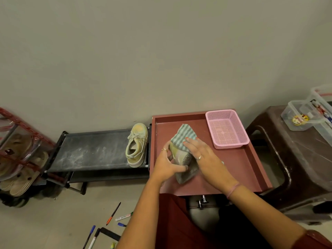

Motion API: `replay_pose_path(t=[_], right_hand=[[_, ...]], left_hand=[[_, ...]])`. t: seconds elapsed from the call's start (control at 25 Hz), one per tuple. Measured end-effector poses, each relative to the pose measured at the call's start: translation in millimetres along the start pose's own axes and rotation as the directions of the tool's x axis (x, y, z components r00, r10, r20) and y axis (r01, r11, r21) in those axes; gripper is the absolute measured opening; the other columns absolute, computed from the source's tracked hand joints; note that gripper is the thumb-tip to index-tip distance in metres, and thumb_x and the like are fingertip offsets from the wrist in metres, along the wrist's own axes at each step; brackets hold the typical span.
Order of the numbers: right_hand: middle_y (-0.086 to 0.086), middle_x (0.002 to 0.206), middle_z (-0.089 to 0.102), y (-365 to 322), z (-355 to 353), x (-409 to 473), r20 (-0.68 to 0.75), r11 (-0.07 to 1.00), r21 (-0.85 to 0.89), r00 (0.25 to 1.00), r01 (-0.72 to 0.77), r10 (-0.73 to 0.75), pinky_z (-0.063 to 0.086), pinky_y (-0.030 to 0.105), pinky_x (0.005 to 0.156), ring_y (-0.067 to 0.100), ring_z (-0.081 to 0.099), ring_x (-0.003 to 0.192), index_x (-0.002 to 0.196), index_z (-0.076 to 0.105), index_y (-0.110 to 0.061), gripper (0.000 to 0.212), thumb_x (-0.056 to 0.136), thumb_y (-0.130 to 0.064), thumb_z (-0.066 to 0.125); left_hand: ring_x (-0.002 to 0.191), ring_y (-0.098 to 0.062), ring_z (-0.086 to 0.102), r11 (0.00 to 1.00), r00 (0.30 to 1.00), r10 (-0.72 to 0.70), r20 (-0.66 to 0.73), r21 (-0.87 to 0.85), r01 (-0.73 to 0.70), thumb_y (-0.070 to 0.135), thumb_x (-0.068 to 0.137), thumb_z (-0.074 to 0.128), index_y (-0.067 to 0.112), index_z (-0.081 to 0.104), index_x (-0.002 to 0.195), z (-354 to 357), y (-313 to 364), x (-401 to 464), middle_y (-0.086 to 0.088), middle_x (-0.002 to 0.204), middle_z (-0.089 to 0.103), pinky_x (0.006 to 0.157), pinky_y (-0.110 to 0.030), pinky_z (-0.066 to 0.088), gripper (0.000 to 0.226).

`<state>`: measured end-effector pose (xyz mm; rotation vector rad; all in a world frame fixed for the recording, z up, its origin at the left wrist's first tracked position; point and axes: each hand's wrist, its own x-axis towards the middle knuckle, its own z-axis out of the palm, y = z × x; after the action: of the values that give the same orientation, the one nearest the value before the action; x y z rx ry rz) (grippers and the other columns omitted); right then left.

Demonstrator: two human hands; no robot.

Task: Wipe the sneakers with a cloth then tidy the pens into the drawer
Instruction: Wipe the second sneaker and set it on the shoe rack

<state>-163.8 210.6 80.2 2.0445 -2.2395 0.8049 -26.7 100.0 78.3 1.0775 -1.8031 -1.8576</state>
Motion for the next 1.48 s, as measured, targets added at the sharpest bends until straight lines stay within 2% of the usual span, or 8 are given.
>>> replay_pose_path(t=[0.12, 0.32, 0.48, 0.64, 0.88, 1.04, 1.24, 1.48], right_hand=[[-0.002, 0.145, 0.039, -5.8, -5.8, 20.8, 0.071, 0.951, 0.192, 0.97, -0.243, 0.233, 0.031, 0.04, 0.113, 0.019, 0.036, 0.135, 0.139, 0.04, -0.021, 0.076, 0.072, 0.013, 0.047], [0.002, 0.144, 0.045, -1.8, -5.1, 15.8, 0.087, 0.987, -0.096, 0.989, 0.125, -0.117, 0.039, 0.047, 0.107, 0.032, 0.043, 0.129, 0.138, 0.045, -0.018, 0.066, 0.077, 0.002, 0.062], [-0.006, 0.148, 0.033, 17.6, -14.8, 26.7, 0.134, 0.964, 0.126, 0.967, -0.234, 0.217, 0.033, 0.04, 0.111, 0.023, 0.038, 0.134, 0.141, 0.037, -0.027, 0.08, 0.074, 0.015, 0.044], [0.005, 0.15, 0.036, -2.1, -5.5, 17.4, 0.152, 0.959, -0.228, 0.979, 0.169, -0.136, 0.037, 0.049, 0.108, 0.039, 0.039, 0.132, 0.146, 0.031, -0.018, 0.064, 0.083, -0.005, 0.031], [0.0, 0.15, 0.035, 18.1, -22.0, 29.5, 0.184, 0.992, 0.007, 0.975, -0.129, 0.125, 0.038, 0.044, 0.107, 0.028, 0.042, 0.132, 0.146, 0.032, -0.026, 0.081, 0.074, 0.01, 0.047], [0.003, 0.138, 0.052, -2.7, -8.3, 19.7, 0.112, 0.936, -0.237, 0.964, 0.261, -0.241, 0.046, 0.047, 0.1, 0.032, 0.046, 0.126, 0.133, 0.054, -0.015, 0.062, 0.073, 0.002, 0.058], [-0.007, 0.147, 0.035, 25.7, -10.4, 32.4, 0.315, 0.826, 0.442, 0.923, -0.349, 0.221, 0.03, 0.029, 0.113, 0.013, 0.035, 0.135, 0.142, 0.035, -0.031, 0.087, 0.071, 0.02, 0.037], [-0.001, 0.14, 0.042, 23.0, -14.5, 40.0, 0.517, 0.665, 0.493, 0.803, -0.562, 0.295, 0.039, 0.033, 0.107, 0.02, 0.041, 0.131, 0.145, 0.031, -0.024, 0.08, 0.078, 0.02, 0.032]], left_hand=[[0.096, -0.002, 0.063, 1.0, 1.0, 0.009, -0.011, 0.012, -0.009, -0.018, 0.062, 0.077, 0.031, 0.04, 0.127, 2.9, 2.8, 4.8, 0.012, 0.113, 0.059, 0.083, -0.03, 0.058, 0.09], [0.09, 0.004, 0.062, 0.999, 0.999, -0.025, -0.031, 0.029, 0.026, -0.017, 0.064, 0.076, 0.029, 0.047, 0.114, 4.6, 4.8, 6.4, 0.006, 0.11, 0.062, 0.078, -0.024, 0.057, 0.074], [0.1, -0.002, 0.059, 0.998, 1.0, 0.011, 0.009, 0.069, -0.012, -0.012, 0.061, 0.08, 0.027, 0.039, 0.134, 10.5, 11.0, 10.4, 0.015, 0.114, 0.057, 0.084, -0.027, 0.056, 0.092], [0.088, 0.002, 0.064, 0.997, 1.0, -0.018, 0.002, 0.073, 0.018, -0.014, 0.062, 0.078, 0.025, 0.044, 0.122, 5.8, 11.9, 10.8, 0.002, 0.117, 0.062, 0.071, -0.017, 0.054, 0.079], [0.103, -0.004, 0.06, 0.996, 1.0, 0.019, 0.019, 0.091, -0.021, -0.013, 0.061, 0.08, 0.033, 0.041, 0.124, 8.5, 10.3, 10.3, 0.016, 0.114, 0.057, 0.083, -0.024, 0.056, 0.087], [0.09, 0.002, 0.063, 0.998, 1.0, -0.021, -0.005, 0.066, 0.021, -0.015, 0.063, 0.078, 0.023, 0.046, 0.117, 4.2, 8.4, 9.2, 0.003, 0.115, 0.061, 0.071, -0.016, 0.054, 0.073], [0.101, -0.006, 0.063, 0.999, 1.0, 0.012, 0.009, 0.031, -0.012, -0.013, 0.061, 0.081, 0.027, 0.039, 0.133, -0.6, 3.8, 6.7, 0.011, 0.117, 0.057, 0.079, -0.023, 0.057, 0.092], [0.109, -0.011, 0.06, 0.998, 0.999, 0.012, 0.048, 0.069, -0.015, -0.009, 0.06, 0.083, 0.037, 0.039, 0.13, -5.7, 2.4, 5.4, 0.012, 0.12, 0.055, 0.087, -0.031, 0.057, 0.094]])
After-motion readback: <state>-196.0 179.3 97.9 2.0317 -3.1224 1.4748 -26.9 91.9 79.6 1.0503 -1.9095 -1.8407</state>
